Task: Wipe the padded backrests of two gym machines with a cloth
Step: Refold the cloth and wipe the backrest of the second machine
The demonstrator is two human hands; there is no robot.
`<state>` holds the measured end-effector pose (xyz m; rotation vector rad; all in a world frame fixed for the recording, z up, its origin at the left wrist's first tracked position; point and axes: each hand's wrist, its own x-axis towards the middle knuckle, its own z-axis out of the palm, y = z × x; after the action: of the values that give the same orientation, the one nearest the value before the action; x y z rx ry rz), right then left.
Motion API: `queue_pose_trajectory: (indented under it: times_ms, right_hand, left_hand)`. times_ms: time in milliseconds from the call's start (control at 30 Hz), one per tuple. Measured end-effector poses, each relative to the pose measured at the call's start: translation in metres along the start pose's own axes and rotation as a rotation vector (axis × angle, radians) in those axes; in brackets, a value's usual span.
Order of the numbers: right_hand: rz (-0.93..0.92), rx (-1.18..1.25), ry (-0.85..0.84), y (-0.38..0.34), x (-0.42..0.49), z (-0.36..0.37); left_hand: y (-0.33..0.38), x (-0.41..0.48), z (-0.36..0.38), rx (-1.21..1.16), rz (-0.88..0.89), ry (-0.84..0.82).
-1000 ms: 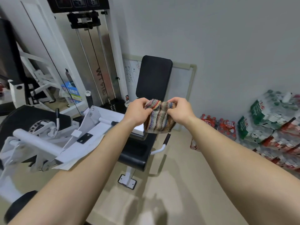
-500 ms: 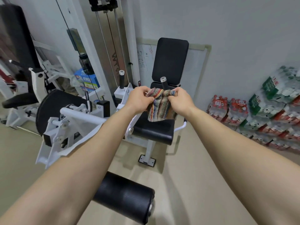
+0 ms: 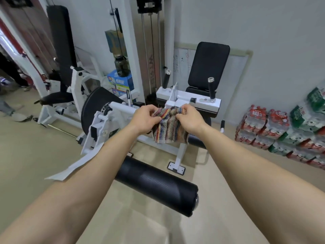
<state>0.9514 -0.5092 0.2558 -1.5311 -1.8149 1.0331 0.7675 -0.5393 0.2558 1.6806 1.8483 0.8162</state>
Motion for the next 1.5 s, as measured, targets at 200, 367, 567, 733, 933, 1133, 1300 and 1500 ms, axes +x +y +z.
queue_pose_trajectory:
  times_ms: [200, 367, 567, 733, 933, 1133, 1300, 1500]
  right_hand:
    - [-0.055, -0.015, 0.002, -0.088, 0.007, 0.095]
    - [-0.086, -0.020, -0.015, -0.174, 0.036, 0.204]
    - [-0.128, -0.063, -0.077, -0.258, 0.084, 0.315]
    - [-0.129, -0.056, -0.112, -0.302, 0.149, 0.396]
    - [-0.139, -0.026, -0.125, -0.346, 0.268, 0.489]
    - [-0.152, -0.056, -0.176, -0.422, 0.388, 0.574]
    - [-0.164, -0.067, -0.176, -0.487, 0.468, 0.644]
    - [-0.136, -0.081, -0.120, -0.546, 0.567, 0.745]
  left_hand:
    - [-0.081, -0.012, -0.109, -0.026, 0.020, 0.010]
    - [-0.170, -0.001, -0.209, -0.052, -0.029, 0.085]
    - [-0.265, 0.030, -0.301, -0.114, -0.096, 0.114]
    - [-0.329, 0.077, -0.359, -0.118, -0.133, 0.136]
    - [-0.417, 0.170, -0.432, -0.044, -0.136, 0.162]
    - [-0.504, 0.265, -0.525, -0.044, -0.194, 0.157]
    - [-0.575, 0.338, -0.602, -0.182, -0.228, 0.152]
    - [-0.669, 0.430, -0.679, -0.408, -0.262, 0.092]
